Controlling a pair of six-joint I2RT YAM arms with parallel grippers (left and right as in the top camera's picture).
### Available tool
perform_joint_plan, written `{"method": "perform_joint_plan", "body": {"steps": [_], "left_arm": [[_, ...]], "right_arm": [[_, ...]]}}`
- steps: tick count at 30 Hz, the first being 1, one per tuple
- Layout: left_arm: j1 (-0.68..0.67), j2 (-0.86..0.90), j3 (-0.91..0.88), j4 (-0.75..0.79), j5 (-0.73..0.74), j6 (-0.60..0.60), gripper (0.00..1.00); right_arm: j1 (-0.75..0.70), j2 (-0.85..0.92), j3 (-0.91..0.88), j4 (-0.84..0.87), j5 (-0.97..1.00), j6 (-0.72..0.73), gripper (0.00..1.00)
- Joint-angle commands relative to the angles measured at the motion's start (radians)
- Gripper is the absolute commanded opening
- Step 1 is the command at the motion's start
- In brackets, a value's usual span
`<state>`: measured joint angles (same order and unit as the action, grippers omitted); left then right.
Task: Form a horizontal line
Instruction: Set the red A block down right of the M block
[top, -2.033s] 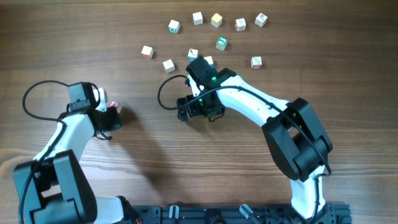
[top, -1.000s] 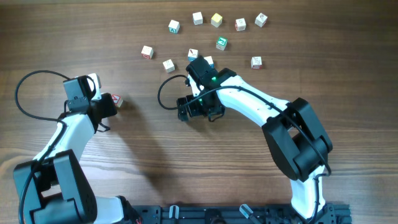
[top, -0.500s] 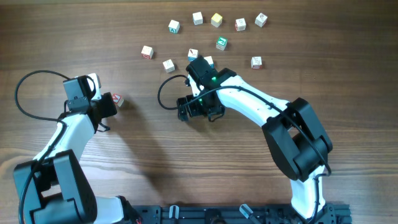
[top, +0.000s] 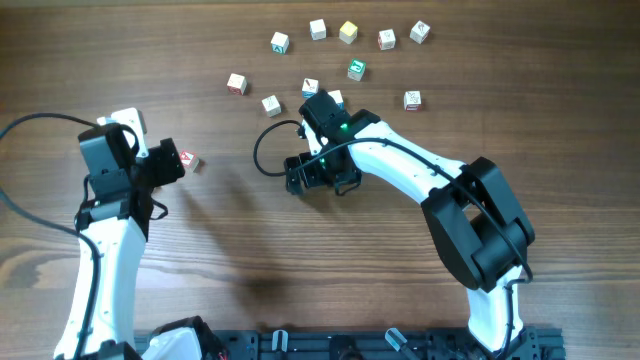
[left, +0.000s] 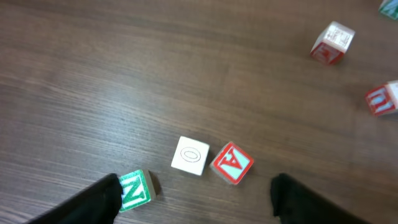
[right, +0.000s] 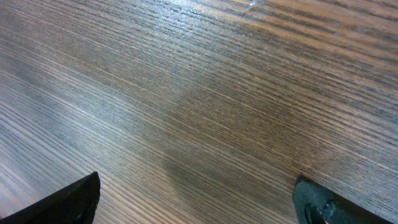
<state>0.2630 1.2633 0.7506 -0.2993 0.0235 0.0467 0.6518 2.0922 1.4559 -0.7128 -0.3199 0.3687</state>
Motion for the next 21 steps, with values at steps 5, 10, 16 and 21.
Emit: {"method": "perform_joint_plan", "body": {"steps": [5, 10, 16, 21], "left_arm": [[-0.001, 0.049, -0.002, -0.063, -0.099, -0.105, 1.0], [0.039, 0.12, -0.002, -0.098, -0.199, -0.345, 1.0], [0.09, 0.173, -0.002, -0.098, -0.197, -0.491, 1.0], [0.1, 0.219, -0.002, -0.085, -0.197, -0.5, 1.0]], "right_arm": [[-0.002, 0.003, -0.005, 0.004, 0.036, 0.0, 1.0], [-0.002, 0.003, -0.005, 0.004, 0.037, -0.003, 1.0], [-0.002, 0.003, -0.005, 0.005, 0.037, -0.002, 1.0], [-0.002, 0.003, -0.005, 0.005, 0.037, -0.002, 1.0]]}}
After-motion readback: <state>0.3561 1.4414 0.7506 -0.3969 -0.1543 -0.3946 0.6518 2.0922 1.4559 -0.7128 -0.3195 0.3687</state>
